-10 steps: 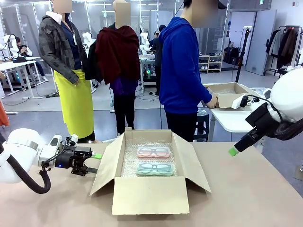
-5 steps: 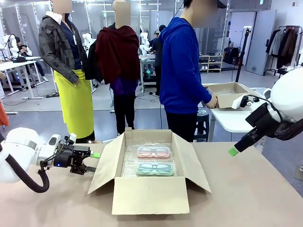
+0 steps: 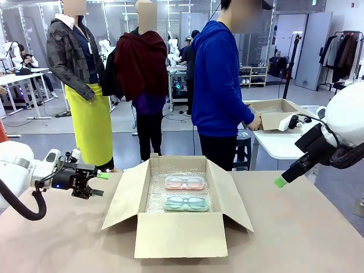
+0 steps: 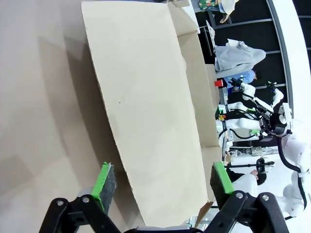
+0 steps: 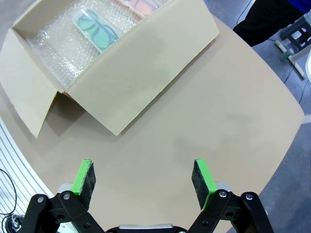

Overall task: Pack the glasses set securely to prepare it for shipping.
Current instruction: Position the Package Box on the left side of the table.

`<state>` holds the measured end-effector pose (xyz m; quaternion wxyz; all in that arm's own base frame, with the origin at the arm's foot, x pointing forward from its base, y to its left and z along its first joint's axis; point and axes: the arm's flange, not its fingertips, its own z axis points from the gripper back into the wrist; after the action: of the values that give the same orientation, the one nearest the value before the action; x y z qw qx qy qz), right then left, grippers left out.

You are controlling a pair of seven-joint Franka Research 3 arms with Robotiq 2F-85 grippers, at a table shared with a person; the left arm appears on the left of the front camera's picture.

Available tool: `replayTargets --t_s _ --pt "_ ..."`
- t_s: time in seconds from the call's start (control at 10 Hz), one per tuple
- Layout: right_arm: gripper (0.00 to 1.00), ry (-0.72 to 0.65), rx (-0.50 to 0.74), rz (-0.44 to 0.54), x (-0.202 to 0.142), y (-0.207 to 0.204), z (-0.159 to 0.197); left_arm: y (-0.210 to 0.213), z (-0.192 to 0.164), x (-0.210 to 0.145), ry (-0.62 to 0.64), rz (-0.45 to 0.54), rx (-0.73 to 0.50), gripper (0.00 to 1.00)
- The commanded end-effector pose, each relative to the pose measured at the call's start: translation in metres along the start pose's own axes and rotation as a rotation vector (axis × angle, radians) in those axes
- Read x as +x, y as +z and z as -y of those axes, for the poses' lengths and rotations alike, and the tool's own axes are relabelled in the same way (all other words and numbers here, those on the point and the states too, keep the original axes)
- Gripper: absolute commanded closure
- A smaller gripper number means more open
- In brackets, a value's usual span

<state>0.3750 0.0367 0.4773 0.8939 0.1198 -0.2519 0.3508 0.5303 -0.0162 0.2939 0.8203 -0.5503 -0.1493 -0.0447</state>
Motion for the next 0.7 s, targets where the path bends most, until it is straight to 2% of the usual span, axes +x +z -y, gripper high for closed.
replayTargets --t_s 0.0,0.6 --pt "0.0 -0.012 -0.012 -0.004 0.002 0.001 -0.002 -0.006 -0.004 -0.002 0.019 -0.022 -0.021 0.0" --pt "0.0 -0.012 -0.012 -0.004 0.002 0.001 -0.002 -0.032 -0.024 -0.017 0.053 -0.035 -0.006 0.0"
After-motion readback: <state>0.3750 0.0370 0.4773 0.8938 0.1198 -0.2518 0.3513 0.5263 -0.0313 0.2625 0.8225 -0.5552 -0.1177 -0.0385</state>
